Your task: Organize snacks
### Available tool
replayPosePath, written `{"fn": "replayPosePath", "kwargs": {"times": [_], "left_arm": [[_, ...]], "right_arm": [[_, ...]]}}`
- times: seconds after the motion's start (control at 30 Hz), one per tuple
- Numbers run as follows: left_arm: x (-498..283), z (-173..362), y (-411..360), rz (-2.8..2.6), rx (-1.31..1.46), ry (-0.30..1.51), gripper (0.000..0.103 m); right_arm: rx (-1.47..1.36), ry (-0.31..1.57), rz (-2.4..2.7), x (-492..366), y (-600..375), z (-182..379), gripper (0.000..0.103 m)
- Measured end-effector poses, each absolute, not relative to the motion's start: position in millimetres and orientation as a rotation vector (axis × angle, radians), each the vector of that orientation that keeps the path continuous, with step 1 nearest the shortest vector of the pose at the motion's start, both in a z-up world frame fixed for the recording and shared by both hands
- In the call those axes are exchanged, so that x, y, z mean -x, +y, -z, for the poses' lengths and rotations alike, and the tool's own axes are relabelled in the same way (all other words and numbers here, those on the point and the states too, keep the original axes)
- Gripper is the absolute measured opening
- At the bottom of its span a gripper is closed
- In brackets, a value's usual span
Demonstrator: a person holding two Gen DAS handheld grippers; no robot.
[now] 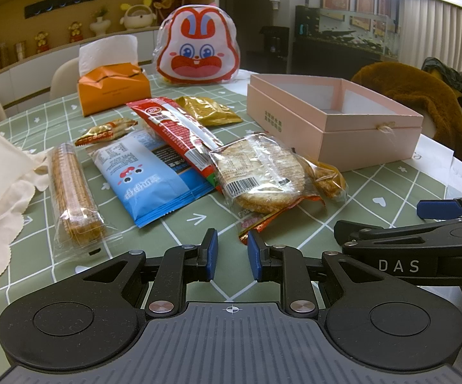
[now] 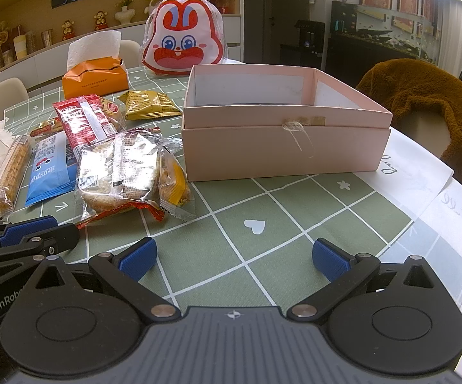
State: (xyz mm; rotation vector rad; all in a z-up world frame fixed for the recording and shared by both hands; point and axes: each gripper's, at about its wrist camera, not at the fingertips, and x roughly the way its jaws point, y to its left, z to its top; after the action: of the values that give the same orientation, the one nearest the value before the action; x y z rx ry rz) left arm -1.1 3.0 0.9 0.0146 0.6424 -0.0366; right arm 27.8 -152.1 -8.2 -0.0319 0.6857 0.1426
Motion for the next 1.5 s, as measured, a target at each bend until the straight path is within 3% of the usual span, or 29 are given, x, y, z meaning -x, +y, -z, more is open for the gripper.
{"fn": "replayPosePath", "kwargs": {"times": [0.2,0.4,0.53,0.7,0.73,0.9,1.07,1.1,1.13,1.2,1.5], "left_arm": [[-0.1,-3.3,6.4,0.046,0.007,0.656,0.024],[-27.6,-39.9,32.0,0.172,0.188,0.784,0.022],[-44.5,-75.8,69.3,-0.005,0.331,0.760,0.022],[-54.1,-97.1,131.9,-0.223,0.301,0.711,0.022],[-54.8,-97.1,148.2,-0.274,0.322,0.715,0.022],[-57.6,-80.8,196.7,-0.322,0.537,0.768,0.023],[-82.0,-57.1,191.8,-0.270,0.521,0.878,0.023],[-87.9,-51.8,188.6,-0.256,0.511,0.897,0.025],[-93.5,-46.6,184.6,-0.247,0.496,0.901,0.038],[-98.8,-40.7,178.3,-0.241,0.459,0.914,0.051],[-97.5,-37.8,166.3,-0.187,0.408,0.956,0.045]], "right_arm": [[0.036,0.690,-0.169,-30.3,-154.5,7.8,0.103],[0.068,0.854,-0.208,-45.8,-152.9,-5.9,0.103],[0.072,0.924,-0.196,-52.0,-149.9,-7.8,0.103],[0.102,1.019,-0.233,-69.7,-147.4,-14.5,0.103],[0.099,1.022,-0.227,-73.6,-147.9,-17.6,0.098],[0.044,0.949,-0.235,-88.7,-153.8,-48.6,0.097],[0.021,0.965,-0.247,-96.2,-145.0,-48.1,0.097],[0.015,0.975,-0.254,-96.4,-142.7,-46.3,0.097],[0.010,0.982,-0.264,-95.5,-141.8,-45.7,0.097],[0.012,0.988,-0.282,-92.1,-136.7,-44.1,0.097],[0.087,0.974,-0.364,-97.9,-103.3,-46.6,0.097]]}}
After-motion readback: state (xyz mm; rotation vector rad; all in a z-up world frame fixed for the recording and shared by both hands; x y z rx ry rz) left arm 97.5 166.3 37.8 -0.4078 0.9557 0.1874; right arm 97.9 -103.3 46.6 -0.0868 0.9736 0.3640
